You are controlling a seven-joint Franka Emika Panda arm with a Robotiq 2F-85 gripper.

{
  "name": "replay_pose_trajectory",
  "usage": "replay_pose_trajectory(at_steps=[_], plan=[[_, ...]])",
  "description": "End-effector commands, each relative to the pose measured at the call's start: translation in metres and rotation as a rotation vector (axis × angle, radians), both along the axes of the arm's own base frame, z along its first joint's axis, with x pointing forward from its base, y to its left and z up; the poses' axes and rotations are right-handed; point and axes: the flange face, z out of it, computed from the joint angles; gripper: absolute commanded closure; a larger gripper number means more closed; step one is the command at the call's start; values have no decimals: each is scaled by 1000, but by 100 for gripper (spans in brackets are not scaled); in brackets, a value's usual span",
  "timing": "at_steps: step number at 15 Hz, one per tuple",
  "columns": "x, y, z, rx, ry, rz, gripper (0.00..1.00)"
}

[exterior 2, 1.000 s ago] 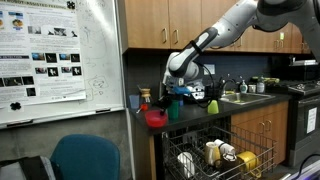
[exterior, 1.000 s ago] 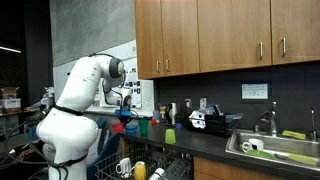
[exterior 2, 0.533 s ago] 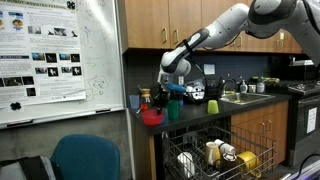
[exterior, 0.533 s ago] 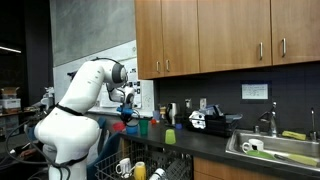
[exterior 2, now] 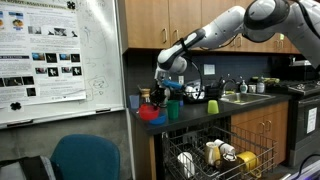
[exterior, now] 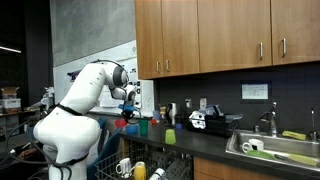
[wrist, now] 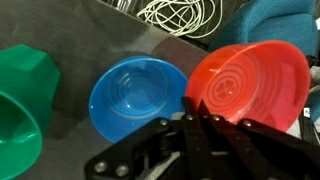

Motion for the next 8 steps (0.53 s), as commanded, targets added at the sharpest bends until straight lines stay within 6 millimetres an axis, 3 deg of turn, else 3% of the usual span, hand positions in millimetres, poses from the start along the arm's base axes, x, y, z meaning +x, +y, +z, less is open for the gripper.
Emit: replay_pose_trajectory(at_steps=[1,8], plan=[[15,4,2,10,-3,-40,98],[31,4,3,-2,-39,-81,98]])
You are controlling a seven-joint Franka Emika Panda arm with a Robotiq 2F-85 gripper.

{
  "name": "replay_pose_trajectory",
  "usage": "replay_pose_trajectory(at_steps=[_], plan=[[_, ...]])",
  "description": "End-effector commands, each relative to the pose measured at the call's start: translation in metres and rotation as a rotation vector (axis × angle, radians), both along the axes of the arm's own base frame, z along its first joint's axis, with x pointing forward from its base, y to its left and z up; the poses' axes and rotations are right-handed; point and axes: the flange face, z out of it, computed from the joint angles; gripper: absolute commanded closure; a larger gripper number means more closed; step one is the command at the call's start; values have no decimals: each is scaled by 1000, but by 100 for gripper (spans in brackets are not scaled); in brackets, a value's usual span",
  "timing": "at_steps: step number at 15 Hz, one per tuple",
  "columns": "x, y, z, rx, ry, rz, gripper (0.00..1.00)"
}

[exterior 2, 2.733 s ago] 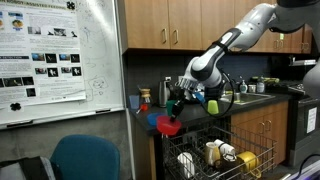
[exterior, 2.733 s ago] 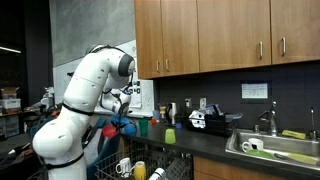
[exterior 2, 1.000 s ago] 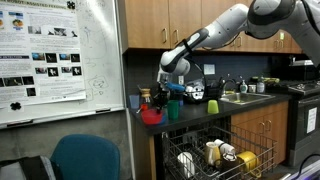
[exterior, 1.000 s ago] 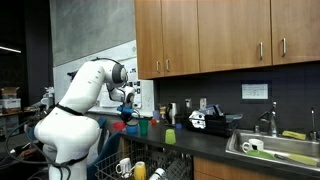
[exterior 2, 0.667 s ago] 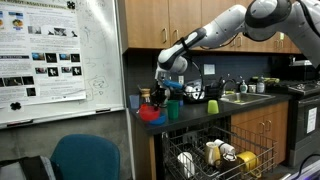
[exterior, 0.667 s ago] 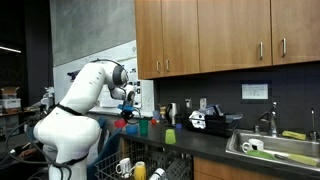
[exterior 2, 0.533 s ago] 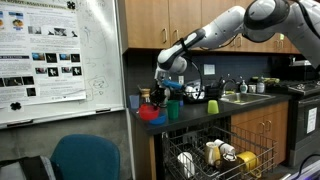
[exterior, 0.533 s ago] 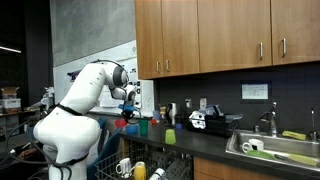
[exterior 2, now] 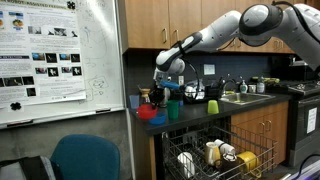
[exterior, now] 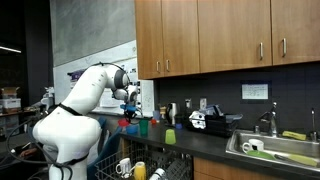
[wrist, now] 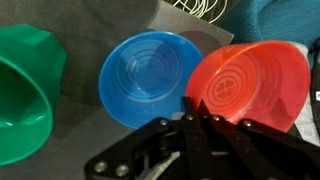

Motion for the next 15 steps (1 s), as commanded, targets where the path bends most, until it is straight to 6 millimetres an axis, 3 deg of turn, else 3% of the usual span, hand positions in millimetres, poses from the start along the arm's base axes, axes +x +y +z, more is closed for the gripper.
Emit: replay_pose_trajectory(at_steps=[1,9,15], plan=[[9,3,6,-15,-24,-34,98],[19,-13,21,-44,-61,-100,98],[24,-27,21,-119,-68,-124,98]])
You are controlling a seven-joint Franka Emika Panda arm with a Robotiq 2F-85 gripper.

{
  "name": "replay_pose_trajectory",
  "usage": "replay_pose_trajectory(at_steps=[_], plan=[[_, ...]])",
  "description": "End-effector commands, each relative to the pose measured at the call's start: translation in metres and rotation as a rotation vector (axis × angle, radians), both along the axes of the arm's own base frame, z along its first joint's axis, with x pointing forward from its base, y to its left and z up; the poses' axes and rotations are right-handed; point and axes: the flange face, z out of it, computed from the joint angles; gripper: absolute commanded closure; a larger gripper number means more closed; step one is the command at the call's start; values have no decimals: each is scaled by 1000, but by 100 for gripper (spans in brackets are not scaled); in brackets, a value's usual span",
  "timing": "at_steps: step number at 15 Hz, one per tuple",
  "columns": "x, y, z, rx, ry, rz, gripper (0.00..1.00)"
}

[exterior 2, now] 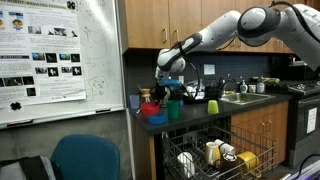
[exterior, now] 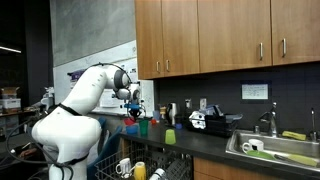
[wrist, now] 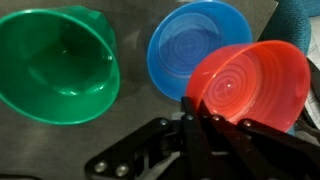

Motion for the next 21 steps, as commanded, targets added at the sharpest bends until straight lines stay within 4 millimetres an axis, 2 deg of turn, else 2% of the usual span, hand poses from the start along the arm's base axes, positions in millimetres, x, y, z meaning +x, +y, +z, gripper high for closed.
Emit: replay_pose_trajectory(at_steps=[1,11,21], plan=[[0,-6,6,-54,8,-21,98],[-2,-20,6,-118,50,-10,98],[-7,-15,-15,-124,110,34,98]])
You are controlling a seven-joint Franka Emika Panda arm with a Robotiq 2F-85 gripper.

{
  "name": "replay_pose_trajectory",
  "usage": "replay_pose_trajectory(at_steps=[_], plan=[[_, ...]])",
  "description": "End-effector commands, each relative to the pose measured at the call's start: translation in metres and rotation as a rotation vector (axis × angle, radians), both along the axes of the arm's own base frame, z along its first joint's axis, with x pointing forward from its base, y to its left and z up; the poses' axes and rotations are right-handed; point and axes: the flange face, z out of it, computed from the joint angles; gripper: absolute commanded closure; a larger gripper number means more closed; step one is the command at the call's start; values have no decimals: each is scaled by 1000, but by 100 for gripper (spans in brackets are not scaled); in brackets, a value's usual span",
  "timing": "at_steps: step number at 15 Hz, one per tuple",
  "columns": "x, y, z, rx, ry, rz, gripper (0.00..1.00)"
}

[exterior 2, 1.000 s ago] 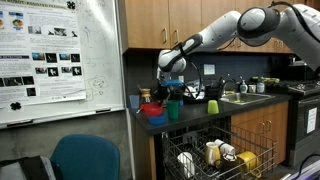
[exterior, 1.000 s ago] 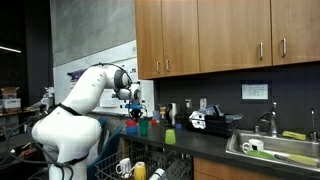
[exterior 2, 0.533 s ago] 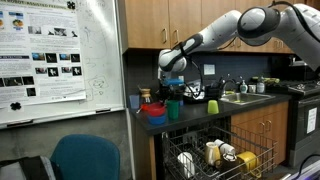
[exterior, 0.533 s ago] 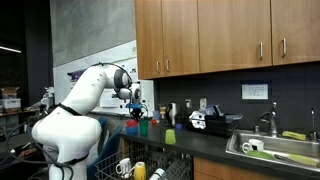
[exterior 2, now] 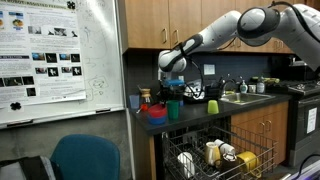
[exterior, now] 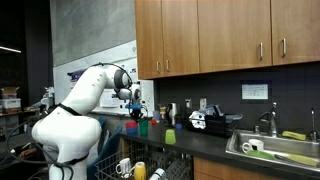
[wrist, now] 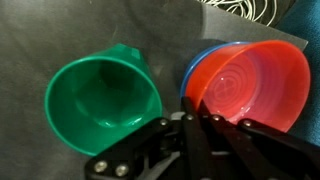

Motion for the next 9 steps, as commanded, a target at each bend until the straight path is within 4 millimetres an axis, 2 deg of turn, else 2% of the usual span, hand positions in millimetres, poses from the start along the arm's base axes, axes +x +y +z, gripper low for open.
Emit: replay_pose_trajectory(at_steps=[1,5,6,7,9], plan=[[-4,6,-6,-1,22,33,98],[-8,16,-17,8,28,69,98],[-8,18,-18,11,30,75,94],[-9,20,-19,12,31,83,69],[-11,23,-18,19,28,96,66]])
